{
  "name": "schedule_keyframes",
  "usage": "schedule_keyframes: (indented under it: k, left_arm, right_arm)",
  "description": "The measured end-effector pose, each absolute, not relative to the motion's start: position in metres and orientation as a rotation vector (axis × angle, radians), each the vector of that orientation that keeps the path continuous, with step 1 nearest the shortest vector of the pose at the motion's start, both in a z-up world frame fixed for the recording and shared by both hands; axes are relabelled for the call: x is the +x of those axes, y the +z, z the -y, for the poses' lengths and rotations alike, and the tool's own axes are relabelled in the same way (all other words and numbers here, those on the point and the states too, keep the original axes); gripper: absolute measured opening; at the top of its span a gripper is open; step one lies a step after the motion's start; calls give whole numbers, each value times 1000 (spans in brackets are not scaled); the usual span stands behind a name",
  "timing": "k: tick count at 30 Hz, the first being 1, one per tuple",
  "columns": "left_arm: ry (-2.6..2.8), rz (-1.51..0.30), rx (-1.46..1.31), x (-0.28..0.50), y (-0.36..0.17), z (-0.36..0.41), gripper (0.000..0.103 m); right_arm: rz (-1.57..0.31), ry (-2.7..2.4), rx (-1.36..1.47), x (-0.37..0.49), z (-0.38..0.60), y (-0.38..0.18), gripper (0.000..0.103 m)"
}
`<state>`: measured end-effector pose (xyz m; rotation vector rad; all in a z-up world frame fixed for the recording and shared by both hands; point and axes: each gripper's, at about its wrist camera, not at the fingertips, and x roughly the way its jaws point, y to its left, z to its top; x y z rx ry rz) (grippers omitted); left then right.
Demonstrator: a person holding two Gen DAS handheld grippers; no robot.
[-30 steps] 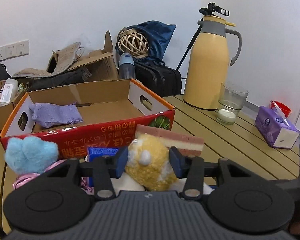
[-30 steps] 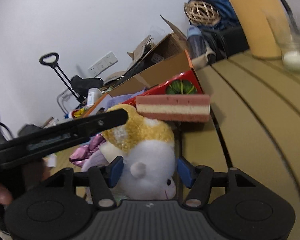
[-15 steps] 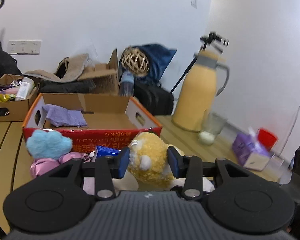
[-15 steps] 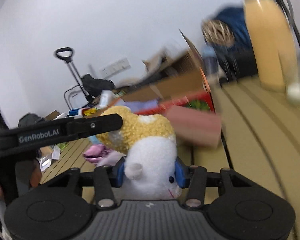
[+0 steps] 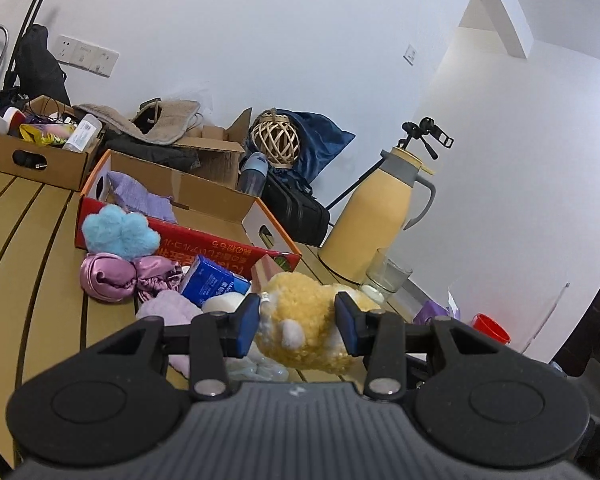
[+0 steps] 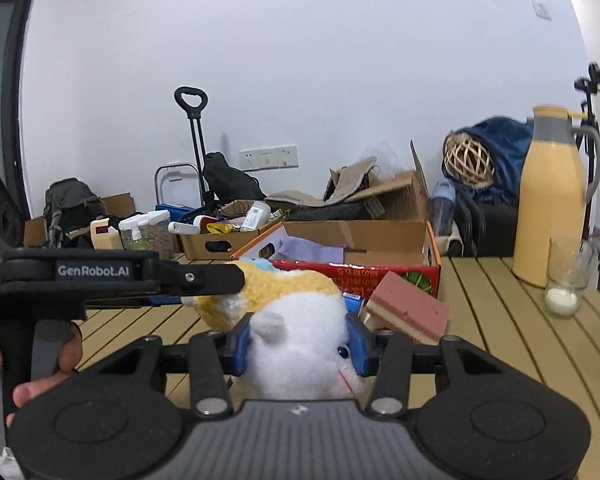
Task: Organize soft objects
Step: 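Carry the plush toy with both grippers into the cardboard box and open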
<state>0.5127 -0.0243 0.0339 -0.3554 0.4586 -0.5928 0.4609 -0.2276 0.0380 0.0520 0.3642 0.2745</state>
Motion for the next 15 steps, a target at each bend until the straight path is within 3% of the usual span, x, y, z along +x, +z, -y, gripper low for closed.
schedule_keyframes:
  k: [7,15]
  left_arm:
    - [-616,-452,-335,570,47,36,41]
    - [-608,-564,-283,729,54,71,41]
  right_arm:
    - [-334,240,7,497,230,49,46]
    - [-392,218,-19,639,253,51,45]
